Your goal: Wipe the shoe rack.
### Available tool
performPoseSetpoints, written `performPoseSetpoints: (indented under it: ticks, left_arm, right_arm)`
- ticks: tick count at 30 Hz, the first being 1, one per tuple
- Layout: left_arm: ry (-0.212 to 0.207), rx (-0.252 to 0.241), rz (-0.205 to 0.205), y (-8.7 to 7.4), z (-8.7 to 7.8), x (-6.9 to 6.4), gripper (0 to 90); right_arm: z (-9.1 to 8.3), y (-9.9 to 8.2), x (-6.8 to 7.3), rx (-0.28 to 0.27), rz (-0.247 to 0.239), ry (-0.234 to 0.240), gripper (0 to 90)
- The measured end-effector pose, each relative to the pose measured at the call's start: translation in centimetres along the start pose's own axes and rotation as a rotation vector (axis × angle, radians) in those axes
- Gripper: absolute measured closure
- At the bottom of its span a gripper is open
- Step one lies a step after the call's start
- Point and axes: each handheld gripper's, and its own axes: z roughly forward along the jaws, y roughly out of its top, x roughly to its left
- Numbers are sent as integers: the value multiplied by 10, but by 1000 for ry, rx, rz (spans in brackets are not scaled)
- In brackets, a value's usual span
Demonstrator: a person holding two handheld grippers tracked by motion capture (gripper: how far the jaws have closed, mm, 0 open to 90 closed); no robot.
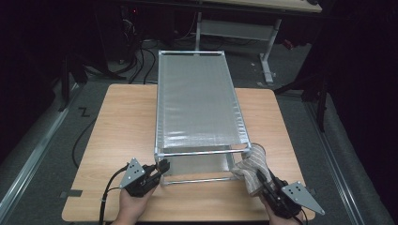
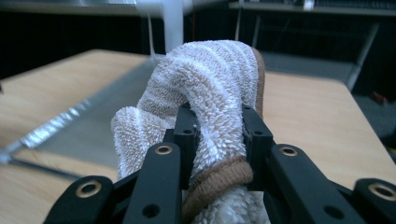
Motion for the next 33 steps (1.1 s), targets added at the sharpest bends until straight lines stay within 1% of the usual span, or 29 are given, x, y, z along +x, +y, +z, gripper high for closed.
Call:
performPoseSetpoints:
  ticks: [2,5,6,9,10,11,12,13,15,17,20,22,26,30,32,33]
  left_arm:
    - [7,-2,-2,0,-2,1,784]
    - [17,-3,-3,0,-6,3,783]
    - [20,-2,-4,0,-7,4,784]
    - [30,-4,-10,0,-10,9,784]
    - [35,-8,-17,0,-10,10,783]
    - [38,-8,-18,1,-11,11,783]
    - [41,-9,-22,1,-12,13,783]
    - [44,-8,-23,1,-12,14,783]
    - [51,-12,-25,1,-14,16,783]
    - [56,-11,-30,1,-16,18,782]
    - [66,-16,-40,0,-18,22,780]
    - [70,-16,-39,0,-19,22,780]
    - [76,-19,-44,-1,-21,23,780]
    - [81,-19,-43,-1,-21,23,779]
    - [83,-19,-44,-2,-22,23,777]
    - [84,-18,-41,-2,-23,22,777]
  right_arm:
    - [2,1,3,0,-15,8,736]
    - [10,-6,3,36,-18,20,737]
    - [13,-9,3,56,-22,20,737]
    - [22,-20,2,116,-12,28,737]
    - [26,-25,3,143,-10,27,737]
    - [30,-32,3,187,-10,40,737]
    - [33,-36,4,212,-8,44,738]
    - [36,-41,4,249,-14,46,737]
    - [40,-46,4,282,-18,53,737]
    - [43,-48,3,299,-20,61,737]
    - [43,-48,4,300,-19,62,736]
    - [40,-45,3,277,-18,53,736]
    - [33,-39,-2,235,-31,-6,736]
    - [26,-36,-15,176,6,-93,736]
    - [23,-34,-21,150,26,-123,736]
    - [23,-34,-23,147,31,-132,736]
